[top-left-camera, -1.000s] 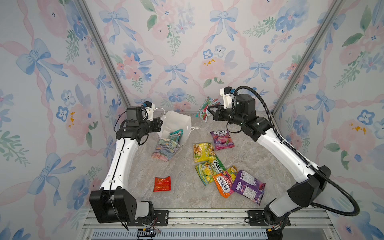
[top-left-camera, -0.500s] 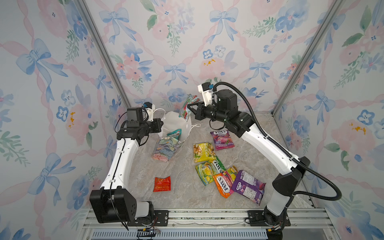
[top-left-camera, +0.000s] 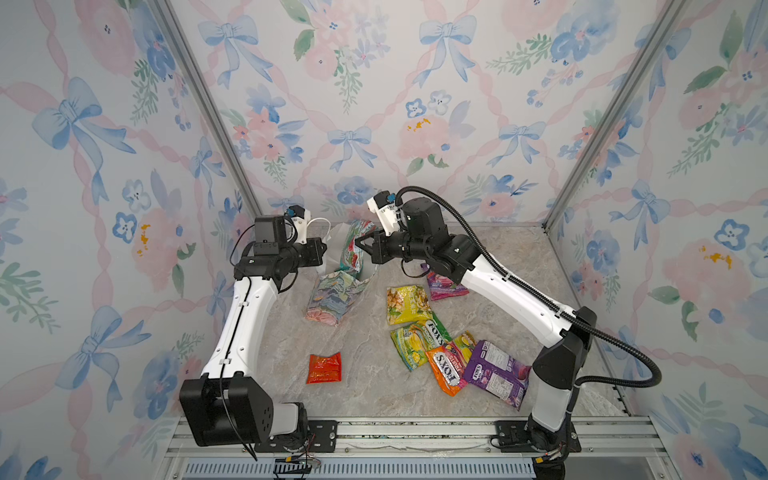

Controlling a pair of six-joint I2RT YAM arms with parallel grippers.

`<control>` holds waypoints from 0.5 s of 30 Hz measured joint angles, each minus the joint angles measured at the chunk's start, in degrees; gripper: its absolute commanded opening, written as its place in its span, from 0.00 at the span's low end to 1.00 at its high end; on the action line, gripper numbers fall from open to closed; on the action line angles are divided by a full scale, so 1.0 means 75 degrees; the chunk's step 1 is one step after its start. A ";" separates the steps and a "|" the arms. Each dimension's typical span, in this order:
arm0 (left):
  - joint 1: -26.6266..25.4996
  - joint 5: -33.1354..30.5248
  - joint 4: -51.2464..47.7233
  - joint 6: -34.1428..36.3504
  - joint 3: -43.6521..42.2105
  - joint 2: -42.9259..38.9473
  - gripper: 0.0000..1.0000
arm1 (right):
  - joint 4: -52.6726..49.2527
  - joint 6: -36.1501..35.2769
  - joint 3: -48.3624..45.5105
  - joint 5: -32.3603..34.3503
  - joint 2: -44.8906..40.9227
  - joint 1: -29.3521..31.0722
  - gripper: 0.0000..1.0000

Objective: Place the snacks into the paper bag
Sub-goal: 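Lower the cherry mint packet into the bag and open the right gripper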

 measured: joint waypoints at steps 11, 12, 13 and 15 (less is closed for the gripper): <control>0.0015 0.0000 0.0023 0.0017 -0.0082 0.0000 0.00 | 0.0009 0.0146 0.0391 -0.0338 0.0935 0.0041 0.00; 0.0015 0.0000 0.0023 0.0017 -0.0085 0.0000 0.00 | 0.0006 0.0169 0.0475 -0.0388 0.1093 0.0044 0.00; 0.0020 0.0000 0.0026 0.0017 -0.0087 0.0000 0.00 | -0.0017 0.0184 0.0580 -0.0417 0.1236 0.0044 0.00; 0.0029 0.0003 0.0029 0.0017 -0.0090 -0.0003 0.00 | -0.0119 0.0207 0.0889 -0.0478 0.1539 0.0044 0.00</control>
